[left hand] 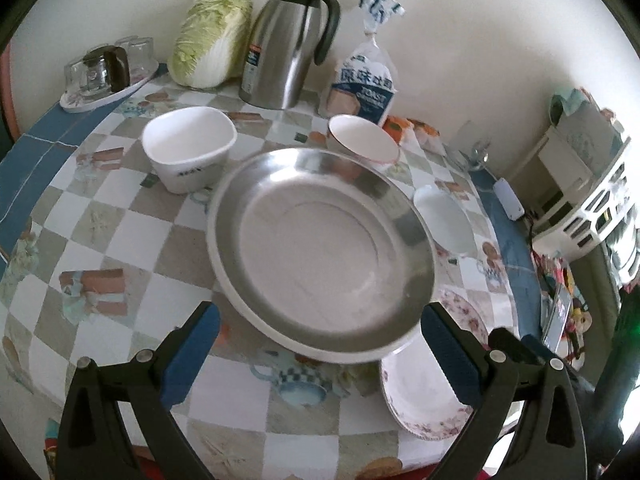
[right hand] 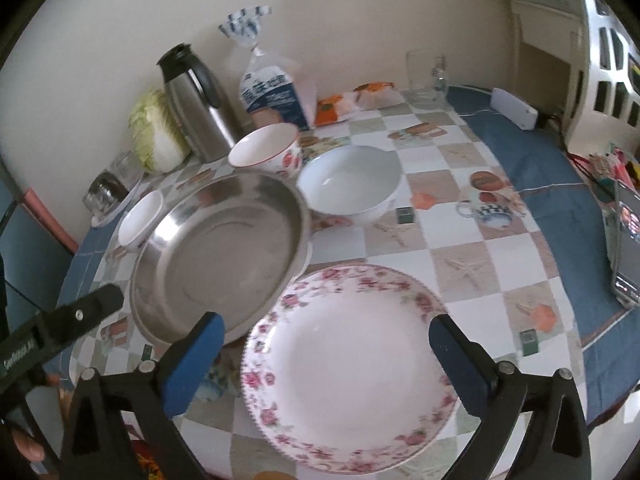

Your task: Organize plates and bowls

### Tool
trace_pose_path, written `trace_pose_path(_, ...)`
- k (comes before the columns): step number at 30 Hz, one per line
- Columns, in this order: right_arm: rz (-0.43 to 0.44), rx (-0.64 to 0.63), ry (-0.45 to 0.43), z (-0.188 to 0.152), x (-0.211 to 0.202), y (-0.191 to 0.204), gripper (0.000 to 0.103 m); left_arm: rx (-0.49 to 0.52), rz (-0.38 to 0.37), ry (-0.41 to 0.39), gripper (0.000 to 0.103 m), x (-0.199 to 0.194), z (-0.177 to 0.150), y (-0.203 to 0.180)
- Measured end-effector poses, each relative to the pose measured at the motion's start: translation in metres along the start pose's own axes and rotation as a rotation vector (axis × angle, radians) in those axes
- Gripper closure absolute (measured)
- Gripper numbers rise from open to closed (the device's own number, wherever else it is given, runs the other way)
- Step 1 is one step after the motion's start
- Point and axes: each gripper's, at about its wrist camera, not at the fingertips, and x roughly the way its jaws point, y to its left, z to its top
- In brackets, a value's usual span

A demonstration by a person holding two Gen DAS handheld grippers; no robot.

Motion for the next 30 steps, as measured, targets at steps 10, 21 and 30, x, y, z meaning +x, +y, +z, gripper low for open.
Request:
trace_pose_path(10, -0.034, 0.149, 0.054, -0.002, 0.005, -0.057, 0.000, 0.092, -0.053, 0.104, 0.003, 0.016, -0.025, -0.039)
trace_pose_path(21, 0.007, 0.322, 0.171, -0.016, 0.034, -0.107, 0.000, 0.104, -0.072, 0.221, 0.003, 0.045, -0.050, -0.063)
trace_pose_path(30, 0.021, 0.353, 0.197, -0.020, 0.047, -0.114, 0.023, 0.067, -0.042, 0.266, 0.003, 0.070, -0.057, -0.066)
